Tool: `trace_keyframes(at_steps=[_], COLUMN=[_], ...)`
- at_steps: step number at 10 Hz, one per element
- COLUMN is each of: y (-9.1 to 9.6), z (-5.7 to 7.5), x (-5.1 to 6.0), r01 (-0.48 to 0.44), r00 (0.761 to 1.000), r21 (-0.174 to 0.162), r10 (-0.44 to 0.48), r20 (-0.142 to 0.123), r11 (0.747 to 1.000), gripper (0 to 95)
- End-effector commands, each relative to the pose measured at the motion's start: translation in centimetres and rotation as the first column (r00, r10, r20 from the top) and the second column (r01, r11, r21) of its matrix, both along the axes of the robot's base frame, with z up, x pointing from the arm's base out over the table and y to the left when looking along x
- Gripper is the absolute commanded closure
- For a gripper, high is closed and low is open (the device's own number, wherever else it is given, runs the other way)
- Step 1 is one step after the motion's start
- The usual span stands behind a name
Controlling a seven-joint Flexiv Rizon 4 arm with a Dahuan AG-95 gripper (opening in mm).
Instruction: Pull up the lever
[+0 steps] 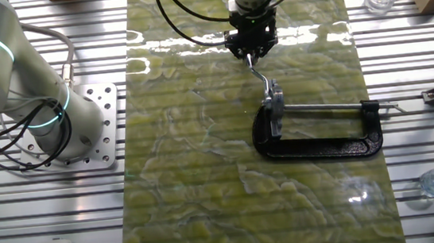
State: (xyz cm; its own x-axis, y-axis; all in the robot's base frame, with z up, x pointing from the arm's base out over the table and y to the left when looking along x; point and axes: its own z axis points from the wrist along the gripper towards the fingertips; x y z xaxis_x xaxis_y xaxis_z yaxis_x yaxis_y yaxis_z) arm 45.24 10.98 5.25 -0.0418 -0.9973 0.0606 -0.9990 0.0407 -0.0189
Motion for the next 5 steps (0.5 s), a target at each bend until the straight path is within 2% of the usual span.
trace_keyframes(at_steps=[1, 5], y=[-0.07, -0.13], z=[1.01, 1.71], x=[0.0, 0.02], r01=[0.002, 0.012], r00=[1.0, 1.0], r21=[-0.003, 0.001], r10=[-0.002, -0.012], r20=[0.0, 0.001], r11=[1.0, 1.0], gripper=[95.0, 95.0])
